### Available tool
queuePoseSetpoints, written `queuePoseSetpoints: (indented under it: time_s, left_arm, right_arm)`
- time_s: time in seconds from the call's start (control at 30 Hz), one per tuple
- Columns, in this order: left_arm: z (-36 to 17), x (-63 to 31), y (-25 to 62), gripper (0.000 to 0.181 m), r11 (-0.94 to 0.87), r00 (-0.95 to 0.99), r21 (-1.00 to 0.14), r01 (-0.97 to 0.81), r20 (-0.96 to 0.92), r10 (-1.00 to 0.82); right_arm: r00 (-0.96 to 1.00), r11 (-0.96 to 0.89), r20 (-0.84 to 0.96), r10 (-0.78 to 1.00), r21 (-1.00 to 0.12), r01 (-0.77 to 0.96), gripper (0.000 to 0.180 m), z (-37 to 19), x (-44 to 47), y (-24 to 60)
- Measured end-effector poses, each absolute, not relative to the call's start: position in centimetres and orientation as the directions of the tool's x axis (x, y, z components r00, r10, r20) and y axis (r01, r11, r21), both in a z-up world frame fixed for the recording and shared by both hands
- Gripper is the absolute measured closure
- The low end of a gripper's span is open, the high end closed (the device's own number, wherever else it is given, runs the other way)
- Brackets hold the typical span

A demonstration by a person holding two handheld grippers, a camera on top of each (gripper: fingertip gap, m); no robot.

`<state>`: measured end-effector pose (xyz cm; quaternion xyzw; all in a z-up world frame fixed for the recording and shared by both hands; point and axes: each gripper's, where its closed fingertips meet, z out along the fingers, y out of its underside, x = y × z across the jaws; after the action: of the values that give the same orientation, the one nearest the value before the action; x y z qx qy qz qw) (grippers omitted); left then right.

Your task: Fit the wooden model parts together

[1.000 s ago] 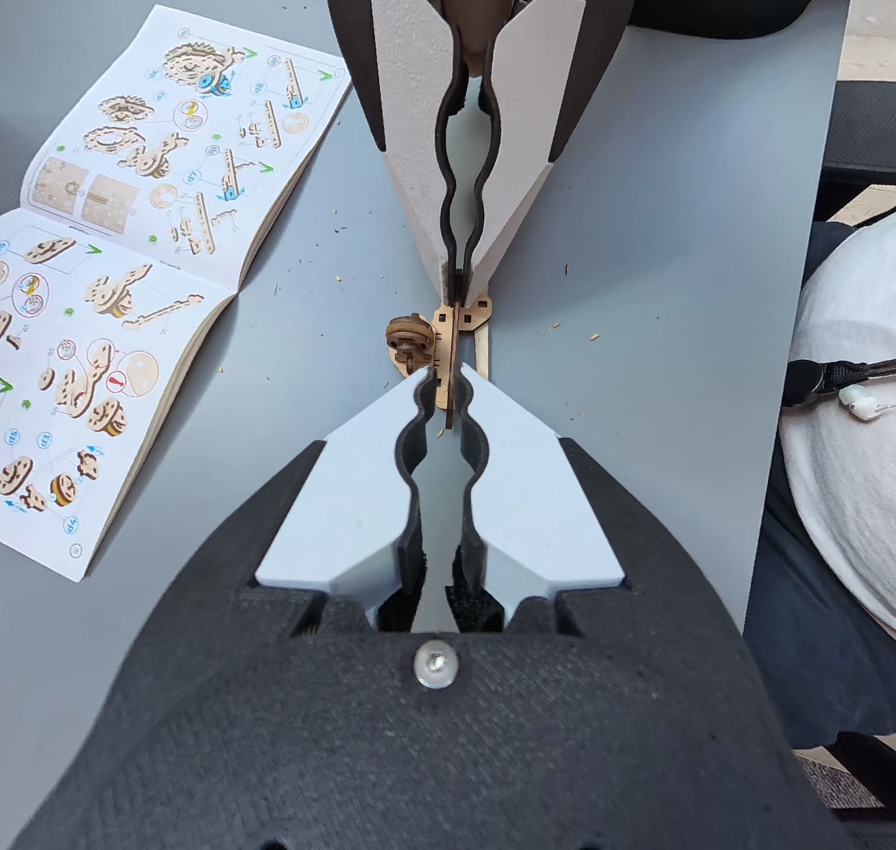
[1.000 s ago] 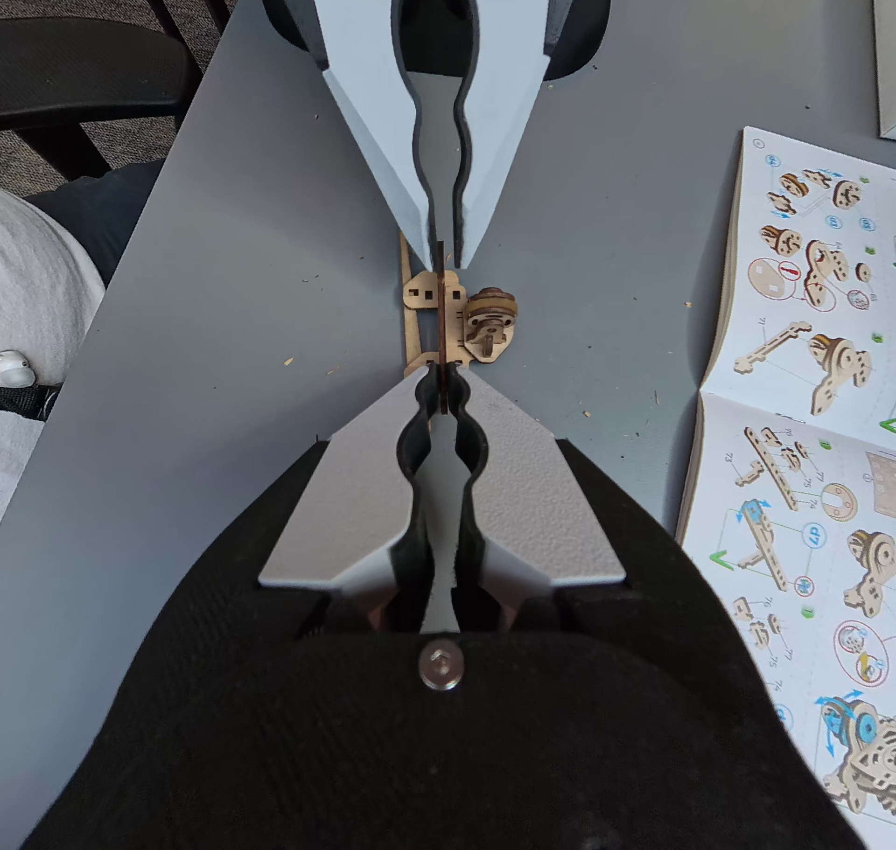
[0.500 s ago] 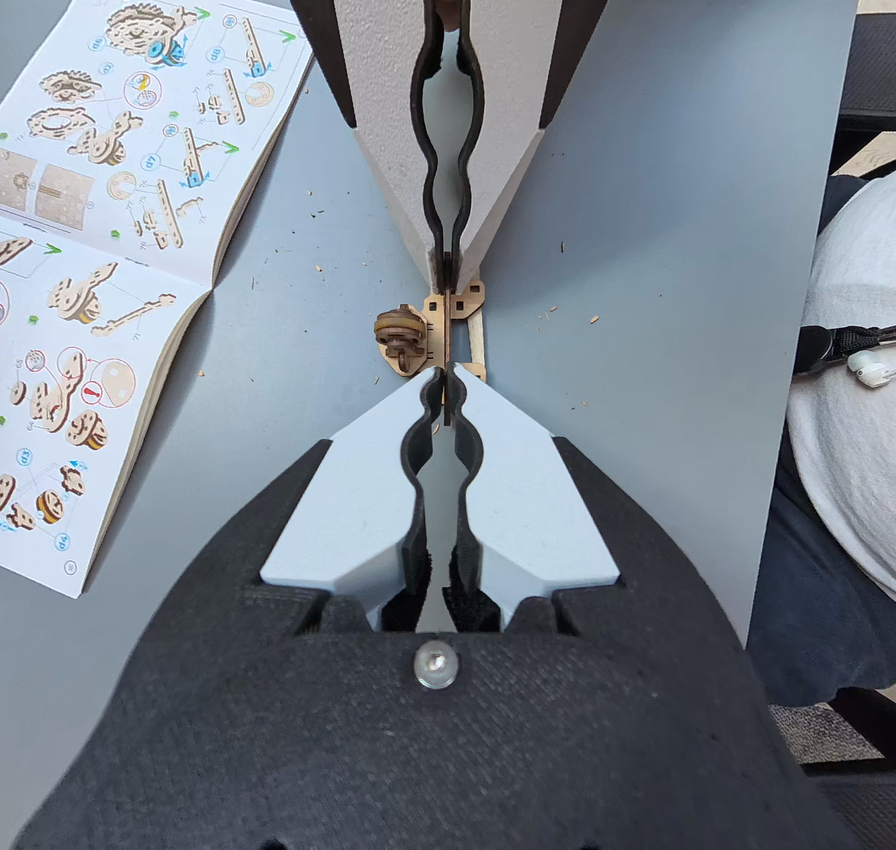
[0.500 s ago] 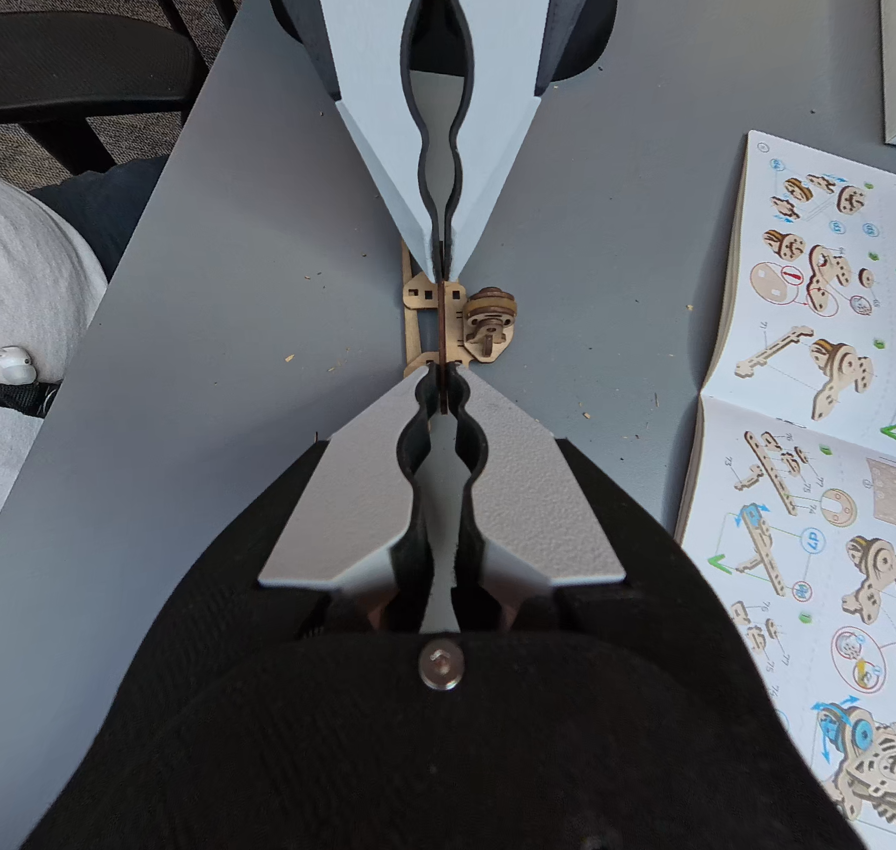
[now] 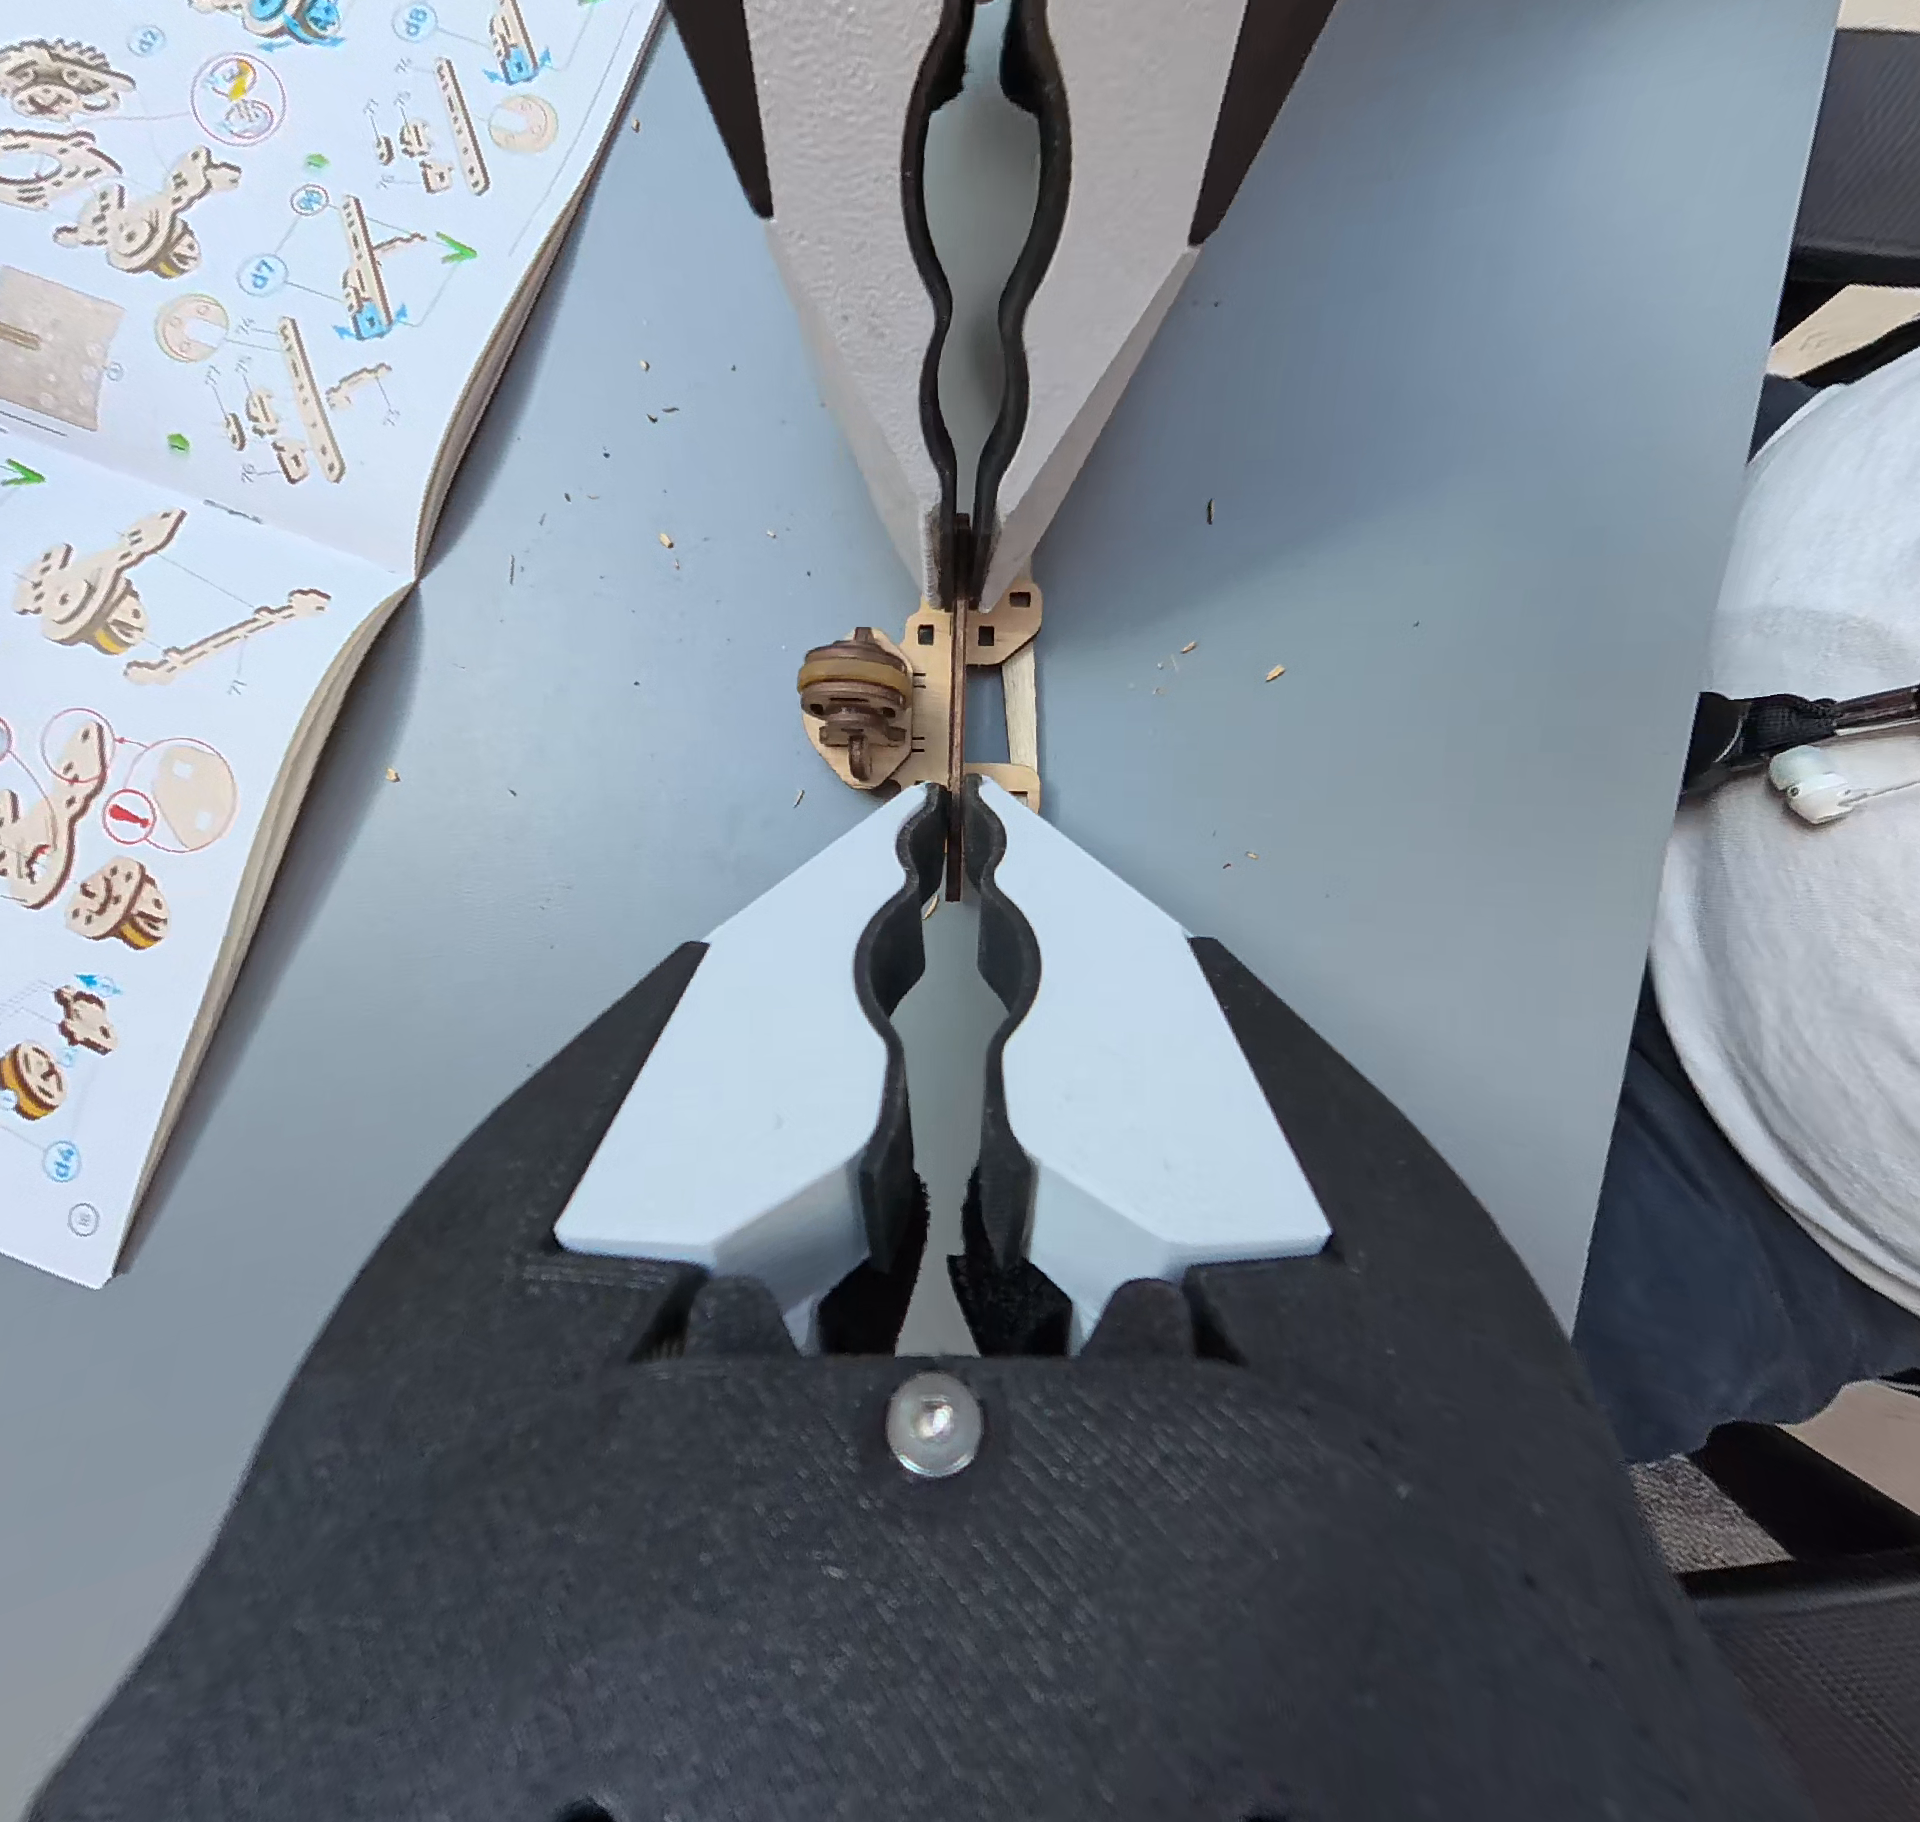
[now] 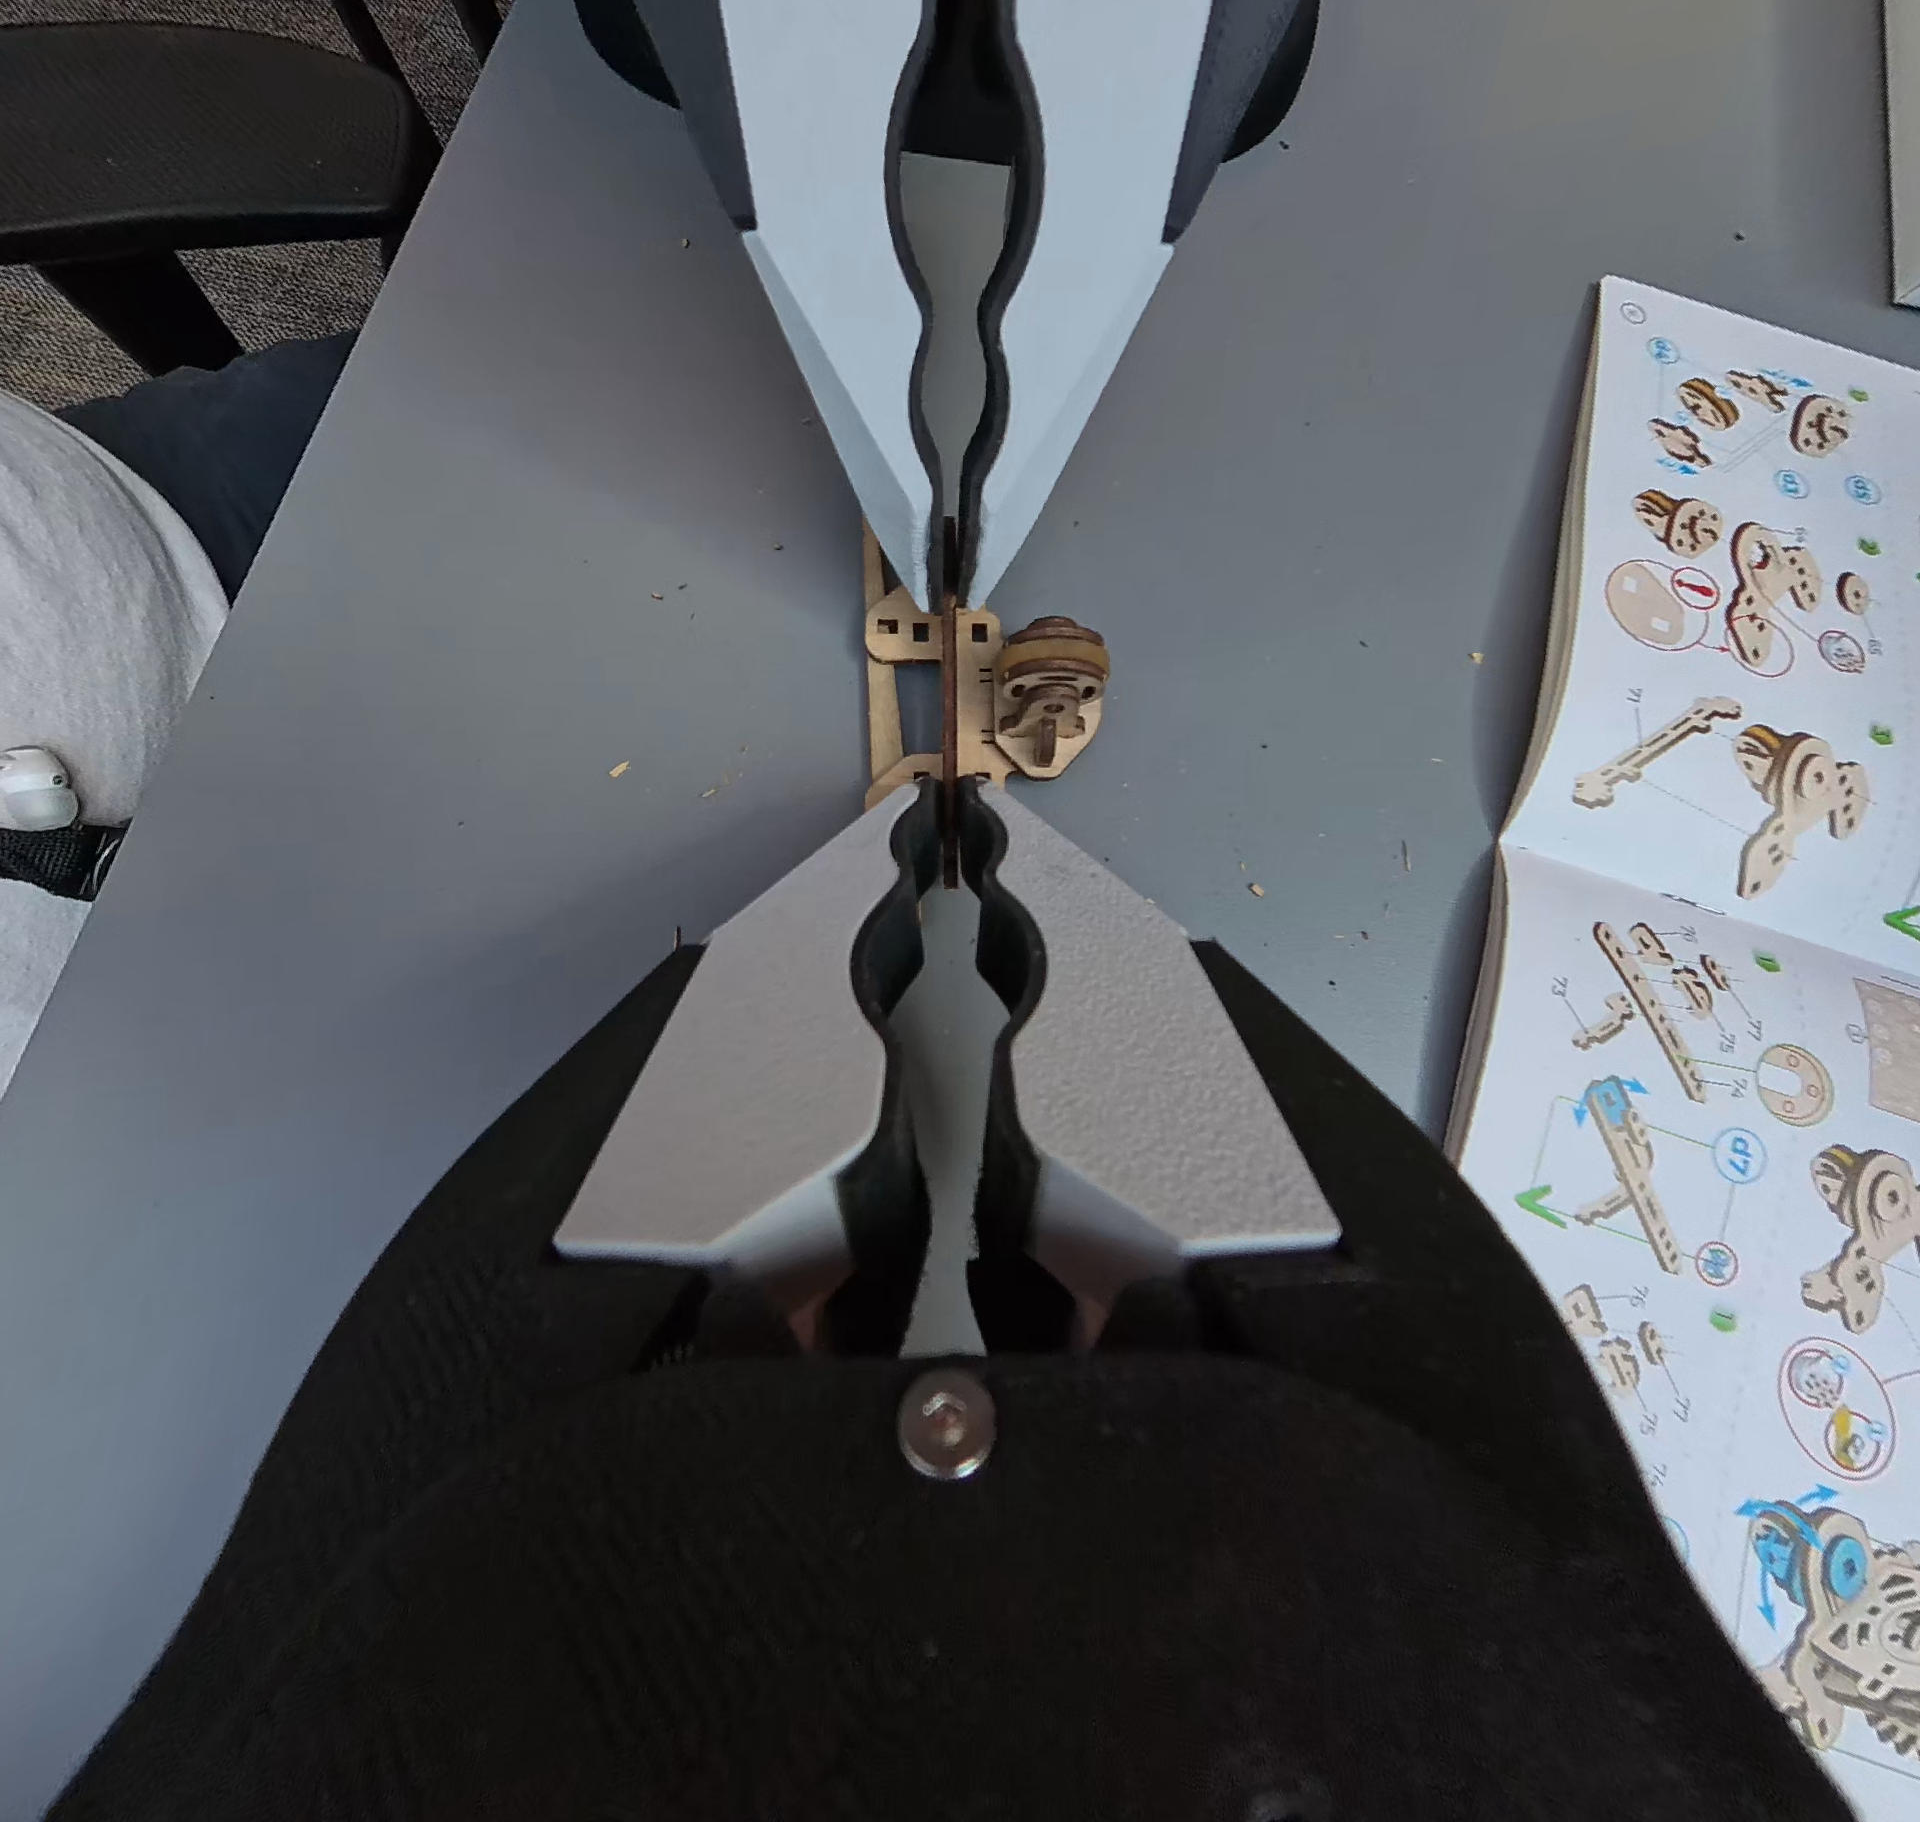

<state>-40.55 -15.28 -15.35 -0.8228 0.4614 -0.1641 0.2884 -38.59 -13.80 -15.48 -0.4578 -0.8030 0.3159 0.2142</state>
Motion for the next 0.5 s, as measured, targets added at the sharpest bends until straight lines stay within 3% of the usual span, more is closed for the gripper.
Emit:
queuePoseSetpoints:
  time_s: [0.37, 0.5]
  left_arm:
    - [-15.39, -40.60, -15.25, 0.179, -0.425, 0.539, -0.712, -0.559, 0.078, -0.839]
    - [-15.42, -40.63, -15.30, 0.179, -0.398, 0.529, -0.690, -0.605, 0.026, -0.848]
  right_arm:
    - [-0.486, 0.376, 0.042, 0.873, -0.693, 0.616, 0.176, -15.48, -38.59, -13.80]
    - [-0.478, 0.360, 0.024, 0.878, -0.690, 0.628, 0.176, -15.39, -38.65, -13.78]
